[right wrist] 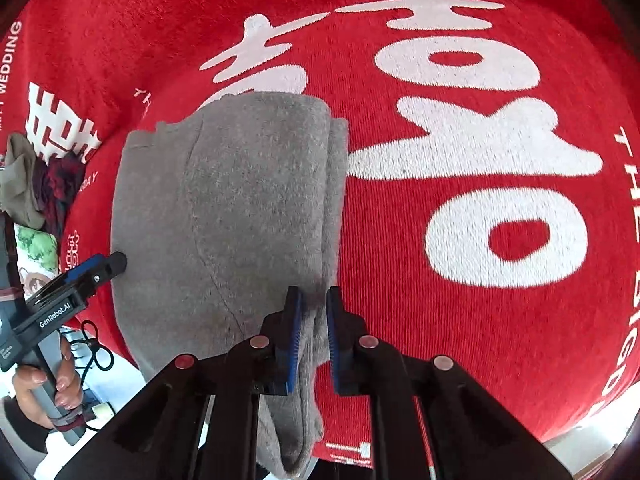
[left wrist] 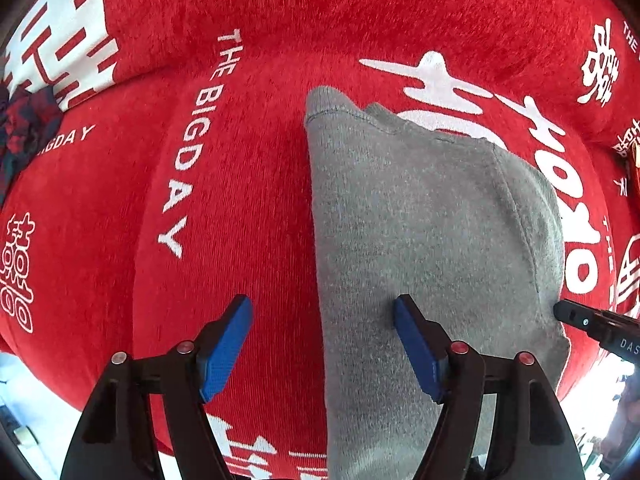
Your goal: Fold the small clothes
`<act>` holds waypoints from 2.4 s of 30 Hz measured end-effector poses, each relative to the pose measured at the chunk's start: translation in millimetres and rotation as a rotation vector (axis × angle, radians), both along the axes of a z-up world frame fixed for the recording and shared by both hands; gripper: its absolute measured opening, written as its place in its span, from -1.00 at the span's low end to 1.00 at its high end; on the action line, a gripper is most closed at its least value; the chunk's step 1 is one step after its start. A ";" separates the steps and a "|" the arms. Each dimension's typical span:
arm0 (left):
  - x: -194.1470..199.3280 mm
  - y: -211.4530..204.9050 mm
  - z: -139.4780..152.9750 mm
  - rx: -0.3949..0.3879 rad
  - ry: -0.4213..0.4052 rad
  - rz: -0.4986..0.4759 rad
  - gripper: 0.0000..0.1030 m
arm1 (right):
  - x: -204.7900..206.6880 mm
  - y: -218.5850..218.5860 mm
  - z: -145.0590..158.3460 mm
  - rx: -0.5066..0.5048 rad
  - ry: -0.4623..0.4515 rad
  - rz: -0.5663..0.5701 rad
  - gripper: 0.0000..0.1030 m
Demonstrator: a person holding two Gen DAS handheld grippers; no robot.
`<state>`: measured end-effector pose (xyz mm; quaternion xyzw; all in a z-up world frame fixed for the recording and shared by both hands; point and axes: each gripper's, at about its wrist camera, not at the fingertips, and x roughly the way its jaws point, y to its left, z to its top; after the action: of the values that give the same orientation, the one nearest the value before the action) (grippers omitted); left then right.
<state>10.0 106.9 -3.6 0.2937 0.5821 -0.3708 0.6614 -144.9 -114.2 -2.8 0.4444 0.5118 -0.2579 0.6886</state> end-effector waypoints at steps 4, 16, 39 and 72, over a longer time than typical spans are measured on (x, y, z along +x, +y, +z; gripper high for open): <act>-1.9 1.4 2.2 0.018 -0.002 -0.006 0.45 | 2.7 4.7 2.8 -0.006 0.036 0.003 -0.77; -13.5 21.2 10.2 0.084 -0.003 -0.014 0.45 | 25.3 38.0 8.7 -0.052 0.101 0.113 -0.77; -37.5 53.0 61.5 0.146 0.023 -0.083 0.45 | 8.0 59.1 46.3 0.059 0.185 0.006 0.15; -38.8 51.5 123.6 0.083 0.037 -0.057 0.98 | 26.2 80.9 129.5 -0.068 0.165 -0.002 0.75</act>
<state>-28.8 158.4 120.1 0.3305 0.6006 -0.3703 0.6268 -118.8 -33.3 126.6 0.3986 0.5572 -0.3116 0.6585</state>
